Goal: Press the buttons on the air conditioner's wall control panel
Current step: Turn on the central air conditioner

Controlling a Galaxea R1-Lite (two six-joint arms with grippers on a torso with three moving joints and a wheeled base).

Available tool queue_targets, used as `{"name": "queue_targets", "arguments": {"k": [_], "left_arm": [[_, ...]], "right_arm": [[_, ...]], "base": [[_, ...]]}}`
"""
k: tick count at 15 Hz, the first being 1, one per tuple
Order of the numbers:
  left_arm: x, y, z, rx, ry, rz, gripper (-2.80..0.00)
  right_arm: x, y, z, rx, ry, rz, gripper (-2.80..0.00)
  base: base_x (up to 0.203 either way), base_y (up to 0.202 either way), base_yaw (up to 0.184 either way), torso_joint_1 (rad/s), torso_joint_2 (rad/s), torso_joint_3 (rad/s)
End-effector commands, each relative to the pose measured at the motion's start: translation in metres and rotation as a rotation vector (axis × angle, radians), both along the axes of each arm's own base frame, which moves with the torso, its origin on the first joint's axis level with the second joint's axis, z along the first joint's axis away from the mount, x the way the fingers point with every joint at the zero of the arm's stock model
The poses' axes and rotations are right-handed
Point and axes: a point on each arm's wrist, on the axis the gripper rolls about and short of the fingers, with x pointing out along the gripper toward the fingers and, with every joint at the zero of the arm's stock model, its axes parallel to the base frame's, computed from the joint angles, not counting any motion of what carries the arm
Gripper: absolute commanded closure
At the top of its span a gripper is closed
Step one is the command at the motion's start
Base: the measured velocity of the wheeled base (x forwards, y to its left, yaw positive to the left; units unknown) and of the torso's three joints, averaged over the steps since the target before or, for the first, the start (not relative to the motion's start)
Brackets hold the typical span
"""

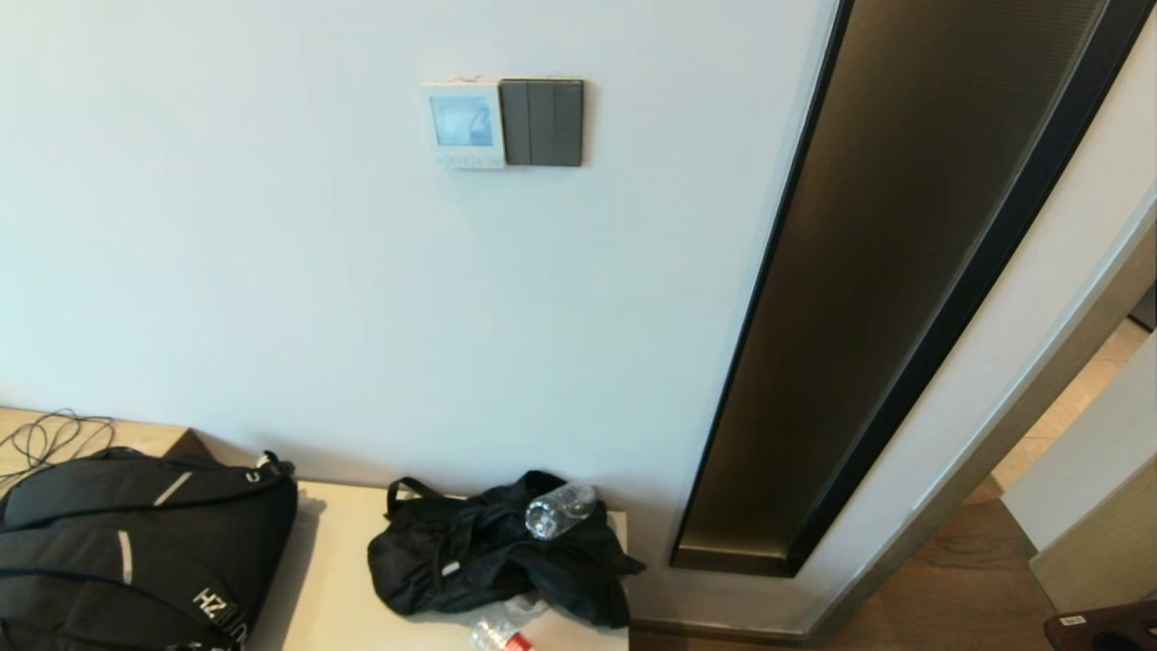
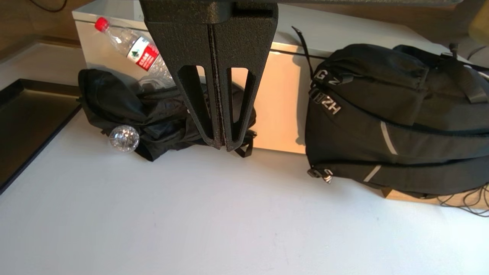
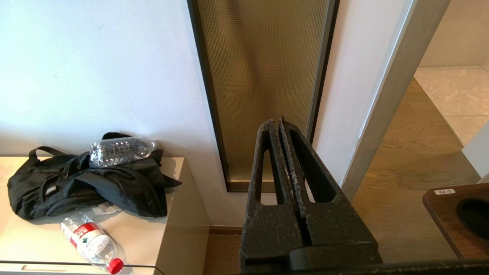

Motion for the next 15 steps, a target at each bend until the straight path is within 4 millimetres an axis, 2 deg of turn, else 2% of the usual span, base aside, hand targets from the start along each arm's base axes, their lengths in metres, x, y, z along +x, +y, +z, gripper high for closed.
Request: {"name": "queue_targets", "arguments": {"k": [1,9,10,13,15], "left_arm": [[0.000,0.000,0.000,-0.001,0.002,0.001,0.00],[0.000,0.000,0.000,0.003,-0.006,0.002,0.00],[-0.001,0.000,0.007,-0.004,-0.049,0.002,0.00],[-0.013,0.000,0.056,-0.030,-0.189,-0.002,0.00],[-0.004,0.000,0.093,-0.035,-0.165,-0.015,0.00]], "right_arm": [[0.000,0.000,0.000,0.000,0.000,0.000,0.00],[0.000,0.000,0.000,0.000,0.000,0.001,0.00],[0.000,0.000,0.000,0.000,0.001,0.000,0.00],[0.000,0.000,0.000,0.000,0.001,0.000,0.00],[0.000,0.000,0.000,0.000,0.001,0.000,0.00]], "base": [[0.000,0.000,0.000,0.000,0.00,0.000],[0.000,0.000,0.000,0.000,0.00,0.000],[0.000,0.000,0.000,0.000,0.00,0.000],[0.000,0.000,0.000,0.000,0.00,0.000],[0.000,0.000,0.000,0.000,0.00,0.000]]}}
